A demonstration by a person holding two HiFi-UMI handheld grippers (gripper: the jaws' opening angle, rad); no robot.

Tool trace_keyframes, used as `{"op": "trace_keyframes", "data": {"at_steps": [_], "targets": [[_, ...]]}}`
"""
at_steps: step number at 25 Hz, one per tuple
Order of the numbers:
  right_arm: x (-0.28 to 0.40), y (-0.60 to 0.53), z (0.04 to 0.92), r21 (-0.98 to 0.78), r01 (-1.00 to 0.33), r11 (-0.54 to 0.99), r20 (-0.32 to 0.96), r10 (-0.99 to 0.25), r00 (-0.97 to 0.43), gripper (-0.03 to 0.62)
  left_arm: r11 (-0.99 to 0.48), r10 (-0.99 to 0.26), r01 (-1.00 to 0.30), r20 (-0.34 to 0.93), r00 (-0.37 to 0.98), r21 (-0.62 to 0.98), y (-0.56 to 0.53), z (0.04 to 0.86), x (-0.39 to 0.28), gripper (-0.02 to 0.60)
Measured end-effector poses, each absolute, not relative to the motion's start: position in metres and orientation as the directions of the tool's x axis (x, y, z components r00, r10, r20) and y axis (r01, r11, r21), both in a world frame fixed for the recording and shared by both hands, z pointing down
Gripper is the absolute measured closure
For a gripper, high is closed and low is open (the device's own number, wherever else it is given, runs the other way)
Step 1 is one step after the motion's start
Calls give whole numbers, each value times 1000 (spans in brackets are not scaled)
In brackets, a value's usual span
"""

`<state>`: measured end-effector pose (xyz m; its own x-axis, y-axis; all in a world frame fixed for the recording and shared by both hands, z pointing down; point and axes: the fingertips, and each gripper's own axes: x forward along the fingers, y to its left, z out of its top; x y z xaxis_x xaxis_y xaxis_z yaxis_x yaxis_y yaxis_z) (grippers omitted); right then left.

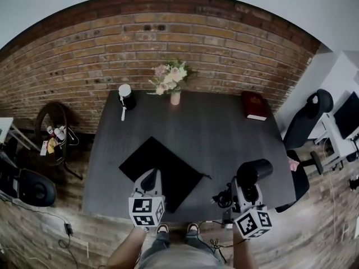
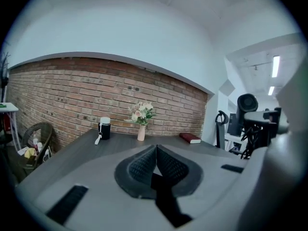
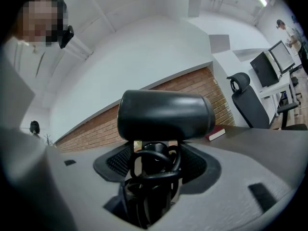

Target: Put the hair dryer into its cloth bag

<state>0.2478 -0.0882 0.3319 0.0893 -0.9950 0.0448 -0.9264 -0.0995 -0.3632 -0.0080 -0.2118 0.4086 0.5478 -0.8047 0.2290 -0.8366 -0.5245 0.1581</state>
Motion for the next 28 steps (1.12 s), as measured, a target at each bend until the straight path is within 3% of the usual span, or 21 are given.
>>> {"op": "trace_keyframes", "data": {"at_steps": [9, 28], "targets": [[278, -122, 339, -373, -925, 77, 76, -991, -113, 310, -384, -872, -914, 277, 405, 126, -188, 418, -5, 577], [291, -116, 379, -429, -903, 35, 125, -987, -98, 310, -463, -798, -880, 383, 466, 106, -166, 471, 17, 575]]}}
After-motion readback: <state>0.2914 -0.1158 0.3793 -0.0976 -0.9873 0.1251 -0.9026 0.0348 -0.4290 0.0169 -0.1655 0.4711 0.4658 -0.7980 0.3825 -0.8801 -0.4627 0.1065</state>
